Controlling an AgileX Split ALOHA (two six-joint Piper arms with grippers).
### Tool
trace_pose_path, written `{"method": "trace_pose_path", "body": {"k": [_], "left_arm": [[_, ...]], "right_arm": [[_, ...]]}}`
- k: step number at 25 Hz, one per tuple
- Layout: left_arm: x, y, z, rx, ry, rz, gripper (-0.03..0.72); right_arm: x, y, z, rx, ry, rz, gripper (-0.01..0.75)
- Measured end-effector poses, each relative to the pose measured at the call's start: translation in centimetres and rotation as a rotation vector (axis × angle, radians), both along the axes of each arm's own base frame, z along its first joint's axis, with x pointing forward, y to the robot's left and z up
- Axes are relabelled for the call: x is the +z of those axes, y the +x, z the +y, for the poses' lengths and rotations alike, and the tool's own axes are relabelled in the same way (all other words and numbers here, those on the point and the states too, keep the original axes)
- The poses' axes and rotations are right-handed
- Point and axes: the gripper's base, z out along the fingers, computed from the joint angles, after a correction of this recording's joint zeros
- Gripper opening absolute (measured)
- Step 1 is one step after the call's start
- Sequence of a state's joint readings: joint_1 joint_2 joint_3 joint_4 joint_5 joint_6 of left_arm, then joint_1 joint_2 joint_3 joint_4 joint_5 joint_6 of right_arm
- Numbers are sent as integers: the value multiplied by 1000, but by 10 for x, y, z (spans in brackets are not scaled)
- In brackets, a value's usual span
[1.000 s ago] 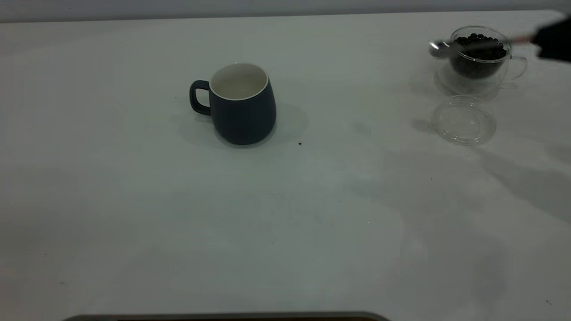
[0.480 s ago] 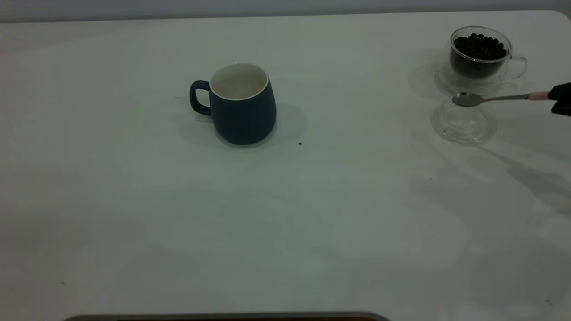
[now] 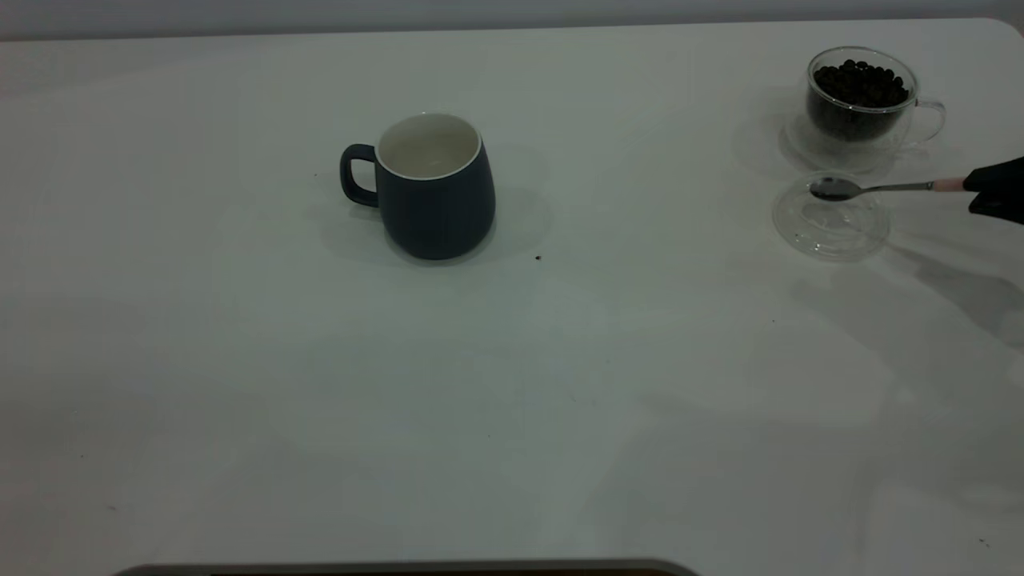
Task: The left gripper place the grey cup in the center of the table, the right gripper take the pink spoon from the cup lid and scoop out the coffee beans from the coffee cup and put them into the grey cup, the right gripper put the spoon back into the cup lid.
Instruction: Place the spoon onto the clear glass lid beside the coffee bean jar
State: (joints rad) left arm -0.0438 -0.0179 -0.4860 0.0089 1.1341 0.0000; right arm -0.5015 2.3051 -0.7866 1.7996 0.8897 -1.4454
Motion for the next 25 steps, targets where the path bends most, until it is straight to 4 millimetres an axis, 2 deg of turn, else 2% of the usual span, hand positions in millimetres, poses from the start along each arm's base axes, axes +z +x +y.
{"method": "trace_pose_path", "body": {"k": [8,18,25], "left_arm": [[0,0,0,0,0,0,588],[0,0,0,0,0,0,588],[0,0,0,0,0,0,588]], "right_arm": [[-18,8,-4,-1,7,13,114],[-21,8,-4,23,-15,-6,114],[-31,5,-1,39,12,-8,114]]}}
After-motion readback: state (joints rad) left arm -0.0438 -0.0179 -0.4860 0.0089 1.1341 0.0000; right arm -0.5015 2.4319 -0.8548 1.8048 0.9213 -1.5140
